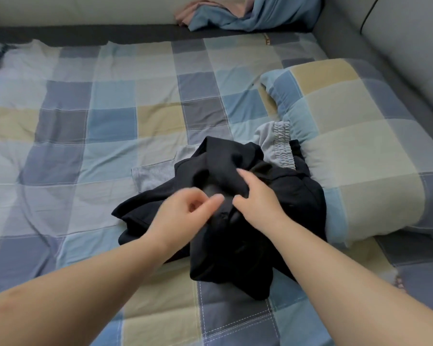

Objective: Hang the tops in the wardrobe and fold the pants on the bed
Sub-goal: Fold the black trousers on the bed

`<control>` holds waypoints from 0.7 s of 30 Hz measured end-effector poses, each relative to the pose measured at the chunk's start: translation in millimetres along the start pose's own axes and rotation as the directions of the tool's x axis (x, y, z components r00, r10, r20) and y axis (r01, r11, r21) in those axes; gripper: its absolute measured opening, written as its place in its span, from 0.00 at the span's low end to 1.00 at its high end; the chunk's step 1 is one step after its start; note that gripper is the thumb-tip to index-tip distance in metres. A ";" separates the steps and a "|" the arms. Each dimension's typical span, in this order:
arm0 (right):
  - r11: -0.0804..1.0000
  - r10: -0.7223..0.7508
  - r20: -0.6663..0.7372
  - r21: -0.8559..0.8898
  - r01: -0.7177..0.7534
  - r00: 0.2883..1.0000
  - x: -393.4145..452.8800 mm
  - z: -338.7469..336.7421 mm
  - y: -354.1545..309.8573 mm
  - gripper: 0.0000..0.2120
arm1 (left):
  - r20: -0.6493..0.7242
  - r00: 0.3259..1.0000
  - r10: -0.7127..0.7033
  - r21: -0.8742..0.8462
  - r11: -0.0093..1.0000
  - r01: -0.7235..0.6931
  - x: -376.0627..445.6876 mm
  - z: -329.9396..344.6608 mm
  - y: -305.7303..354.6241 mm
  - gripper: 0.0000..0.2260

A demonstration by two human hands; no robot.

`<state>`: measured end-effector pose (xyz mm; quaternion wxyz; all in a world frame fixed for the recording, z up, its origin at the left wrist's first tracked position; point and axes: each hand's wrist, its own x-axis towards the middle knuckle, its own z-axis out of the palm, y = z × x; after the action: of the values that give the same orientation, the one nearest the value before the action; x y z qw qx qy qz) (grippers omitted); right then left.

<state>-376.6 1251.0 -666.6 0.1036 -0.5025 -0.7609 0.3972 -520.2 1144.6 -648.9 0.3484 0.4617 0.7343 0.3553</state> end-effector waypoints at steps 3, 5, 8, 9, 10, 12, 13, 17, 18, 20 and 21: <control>0.972 -0.134 0.220 -0.163 0.172 0.966 -29.7 15.2 -20.7 0.28 | -0.256 0.954 0.157 0.080 0.987 -0.141 0.0 -16.7 13.7 0.17; 0.909 -0.261 0.399 -0.204 0.363 0.879 -51.4 21.6 -32.4 0.26 | -0.162 0.936 0.314 0.200 0.939 -0.281 3.3 -18.1 19.1 0.13; 0.846 -0.382 0.544 -0.120 0.520 0.747 -74.0 21.4 -38.4 0.19 | 0.137 0.959 0.248 0.369 0.886 -0.282 12.4 -5.5 12.5 0.18; 0.848 -0.407 0.485 -0.114 0.517 0.774 -76.8 15.5 -35.1 0.13 | 0.209 0.969 0.131 0.412 0.887 -0.209 14.5 0.3 8.6 0.21; 0.850 -0.432 0.352 -0.148 0.505 0.830 -76.5 8.7 -27.7 0.09 | 0.260 0.965 0.007 0.434 0.892 -0.123 15.5 6.2 4.8 0.22; 0.869 -0.414 -0.032 -0.312 0.384 0.910 -68.6 -6.8 -4.4 0.06 | 0.323 0.933 -0.161 0.476 0.880 -0.013 14.7 16.9 -2.6 0.23; 0.897 -0.329 -0.198 -0.372 0.239 0.923 -62.3 -14.5 9.9 0.09 | 0.339 0.915 -0.217 0.507 0.862 0.017 13.1 20.9 -6.0 0.25; 0.785 0.562 0.233 0.152 -0.601 0.793 -58.5 -24.6 49.2 0.31 | 0.318 0.891 -0.323 0.576 0.812 0.089 2.9 25.5 -13.7 0.28; 0.674 0.553 0.407 0.293 -0.678 0.727 -63.2 -17.2 54.6 0.27 | 0.313 0.892 -0.325 0.583 0.807 0.090 0.5 25.6 -14.1 0.28; 0.661 0.470 0.384 0.443 -0.605 0.795 -71.2 -0.1 60.1 0.21 | 0.296 0.909 -0.294 0.581 0.810 0.073 -6.0 26.5 -10.7 0.28; 0.681 0.434 0.310 0.502 -0.533 0.846 -74.4 7.6 57.6 0.21 | 0.263 0.933 -0.246 0.567 0.822 0.056 -10.6 26.1 -8.2 0.28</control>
<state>-306.2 1194.5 -694.5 0.0763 -0.5963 -0.4516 0.6593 -498.4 1137.4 -667.1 0.3441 0.5337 0.7723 0.0187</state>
